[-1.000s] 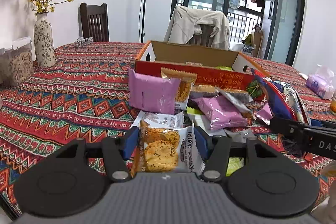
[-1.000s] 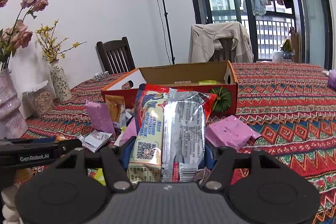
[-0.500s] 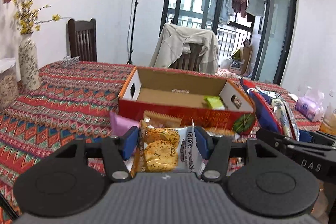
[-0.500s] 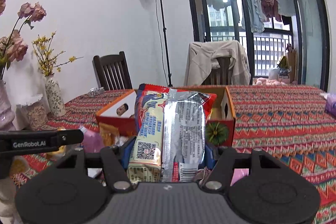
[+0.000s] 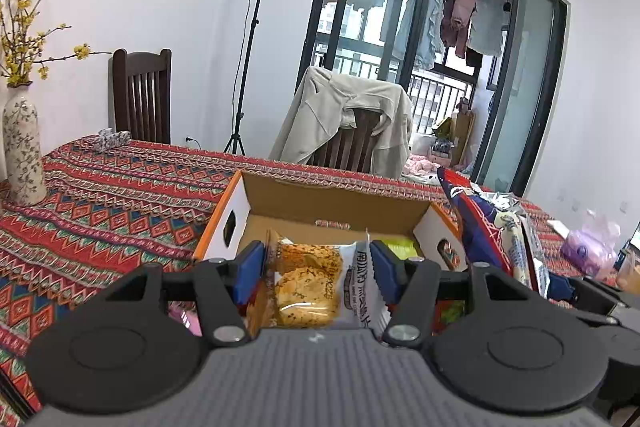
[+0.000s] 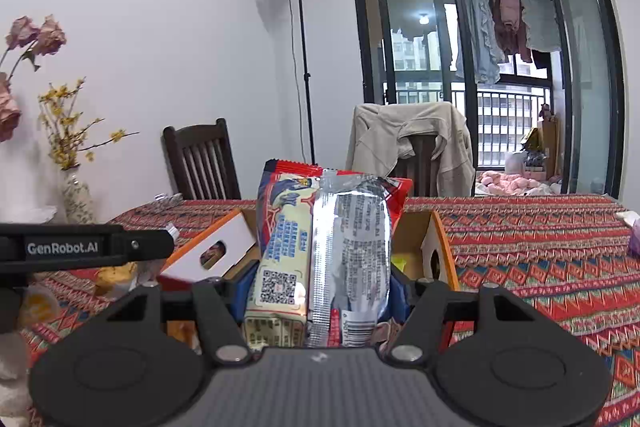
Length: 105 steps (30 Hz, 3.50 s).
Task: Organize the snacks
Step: 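Carry both packets over the box and open both tools to drop them, then withdraw both tools from the box back over the snack pile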
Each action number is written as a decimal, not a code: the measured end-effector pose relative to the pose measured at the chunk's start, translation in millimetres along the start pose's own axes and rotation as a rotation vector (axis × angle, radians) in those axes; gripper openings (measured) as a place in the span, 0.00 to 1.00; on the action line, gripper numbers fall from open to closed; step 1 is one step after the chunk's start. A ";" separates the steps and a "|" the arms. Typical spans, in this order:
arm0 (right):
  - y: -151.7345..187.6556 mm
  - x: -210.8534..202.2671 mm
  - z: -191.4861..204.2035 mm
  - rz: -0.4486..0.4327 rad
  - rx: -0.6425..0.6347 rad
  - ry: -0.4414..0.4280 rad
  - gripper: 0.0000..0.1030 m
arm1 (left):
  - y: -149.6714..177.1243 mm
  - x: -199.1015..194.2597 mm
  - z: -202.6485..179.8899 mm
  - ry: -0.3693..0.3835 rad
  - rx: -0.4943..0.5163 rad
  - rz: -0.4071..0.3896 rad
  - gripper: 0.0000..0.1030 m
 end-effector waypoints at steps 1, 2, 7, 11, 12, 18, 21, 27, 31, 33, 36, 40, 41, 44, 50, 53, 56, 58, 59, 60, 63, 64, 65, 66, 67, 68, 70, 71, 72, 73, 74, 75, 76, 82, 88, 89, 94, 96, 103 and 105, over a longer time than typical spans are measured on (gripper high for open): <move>-2.7 4.7 -0.8 -0.001 0.000 0.005 0.61 | -4.1 4.8 -0.6 0.002 -0.003 0.000 0.57; -5.3 9.2 -2.4 -0.001 0.002 0.009 0.61 | -8.1 9.3 -2.2 0.003 -0.003 -0.002 0.57; -19.5 29.8 -8.7 -0.008 -0.002 0.031 0.60 | -23.3 32.7 -3.5 0.008 -0.028 -0.009 0.57; -31.6 49.0 -15.8 -0.007 0.003 0.041 0.60 | -30.9 52.5 -3.0 0.003 -0.068 -0.003 0.57; -34.3 53.9 -17.1 -0.007 0.004 0.043 0.60 | -33.3 58.1 -2.7 -0.001 -0.074 0.000 0.57; -45.2 86.7 -27.1 -0.009 0.011 0.051 0.60 | -47.1 92.1 -2.2 -0.035 -0.112 0.004 0.57; -42.8 101.7 -33.8 -0.013 0.026 0.057 0.60 | -50.0 111.0 -3.4 -0.065 -0.125 0.001 0.57; -23.1 126.9 -41.4 0.039 0.048 0.038 0.60 | -30.7 138.2 0.0 -0.130 -0.075 0.002 0.57; -17.2 134.8 -45.9 0.081 0.052 0.036 0.60 | -23.3 147.6 2.8 -0.147 -0.057 0.022 0.57; -13.5 139.4 -49.5 0.103 0.059 0.048 0.60 | -19.8 151.1 2.4 -0.154 -0.047 0.036 0.57; -9.4 140.9 -52.0 0.123 0.071 0.048 0.61 | -17.3 149.6 1.5 -0.143 -0.047 0.031 0.59; -9.3 136.9 -54.8 0.117 0.079 0.054 0.77 | -17.4 142.0 0.7 -0.121 -0.053 -0.013 0.68; -9.9 135.7 -57.2 0.109 0.089 0.049 0.89 | -17.3 139.5 0.4 -0.122 -0.056 -0.025 0.77; -12.5 129.6 -60.5 0.083 0.106 0.037 1.00 | -17.9 130.3 0.3 -0.146 -0.058 -0.078 0.98; -10.7 134.4 -62.5 0.105 0.111 0.051 1.00 | -20.8 119.1 5.0 -0.147 -0.102 -0.124 1.00; -11.4 132.5 -61.5 0.102 0.110 0.053 1.00 | -22.4 117.9 7.1 -0.150 -0.114 -0.120 1.00; -13.8 130.0 -61.6 0.095 0.111 0.046 1.00 | -26.9 115.1 6.5 -0.150 -0.122 -0.123 1.00; -14.9 127.8 -60.2 0.090 0.108 0.044 1.00 | -31.0 108.6 4.8 -0.153 -0.123 -0.134 1.00; -15.4 126.2 -59.6 0.089 0.106 0.044 1.00 | -33.1 104.4 4.2 -0.155 -0.127 -0.143 1.00; -16.9 124.6 -58.9 0.089 0.103 0.044 1.00 | -35.6 100.5 4.0 -0.157 -0.132 -0.146 1.00; -25.0 115.4 -53.2 0.089 0.091 0.049 1.00 | -39.1 86.3 7.8 -0.137 -0.158 -0.129 1.00; -28.0 111.6 -50.3 0.089 0.089 0.051 1.00 | -39.0 81.7 10.1 -0.140 -0.160 -0.122 1.00; -30.4 107.0 -46.6 0.085 0.082 0.048 1.00 | -38.1 76.9 11.7 -0.149 -0.160 -0.113 1.00; -32.8 102.7 -43.3 0.083 0.075 0.047 1.00 | -36.8 71.1 13.9 -0.155 -0.161 -0.108 1.00; -33.5 96.7 -39.1 0.081 0.067 0.046 1.00 | -35.9 65.9 16.0 -0.158 -0.163 -0.106 1.00; -33.0 90.5 -35.1 0.081 0.061 0.041 1.00 | -34.5 59.0 18.9 -0.163 -0.164 -0.107 1.00; -30.2 79.6 -29.3 0.084 0.056 0.032 1.00 | -31.6 45.3 23.4 -0.182 -0.153 -0.108 1.00; -27.9 73.3 -26.0 0.087 0.054 0.030 1.00 | -29.5 38.8 25.0 -0.187 -0.148 -0.110 1.00; -26.6 68.4 -23.4 0.090 0.054 0.027 1.00 | -27.1 32.7 26.6 -0.188 -0.143 -0.110 1.00; -23.7 61.7 -19.8 0.095 0.053 0.022 1.00 | -24.7 25.9 28.4 -0.189 -0.137 -0.107 1.00; -22.1 57.0 -17.2 0.097 0.051 0.018 1.00 | -21.3 19.7 29.5 -0.191 -0.131 -0.106 1.00; -19.5 51.5 -14.2 0.099 0.048 0.014 1.00 | -17.3 13.1 30.7 -0.192 -0.126 -0.105 1.00; -16.2 45.5 -10.7 0.103 0.043 0.012 1.00 | -13.8 6.9 31.9 -0.192 -0.120 -0.102 1.00; 1.5 13.6 2.5 0.124 0.027 0.008 1.00 | 8.4 -22.4 41.2 -0.189 -0.096 -0.090 1.00; 15.9 -13.2 9.1 0.131 0.044 0.027 1.00 | 29.5 -45.8 47.1 -0.179 -0.082 -0.061 1.00; 18.6 -16.0 9.7 0.132 0.048 0.027 1.00 | 32.9 -48.9 47.3 -0.180 -0.074 -0.057 1.00; 33.6 -29.3 14.4 0.137 0.057 0.039 1.00 | 48.9 -62.2 51.8 -0.179 -0.049 -0.027 1.00; 39.8 -34.0 16.8 0.140 0.064 0.038 1.00 | 53.7 -64.7 53.2 -0.179 -0.036 -0.014 1.00; 53.9 -41.2 22.8 0.158 0.045 0.035 1.00 | 63.5 -57.6 62.4 -0.165 -0.059 0.008 1.00; 56.4 -44.3 21.2 0.165 0.045 0.044 1.00 | 63.4 -48.7 62.1 -0.165 -0.076 0.044 1.00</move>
Point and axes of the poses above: each gripper's, at about its wrist camera, not at the fingertips, and x roughly the way its jaws point, z to its left, y to its underside, the point moved 2 cm from there along x, roughly the way its jaws point, and after that the axes turned 5 degrees about -y, right-handed, at the moved point
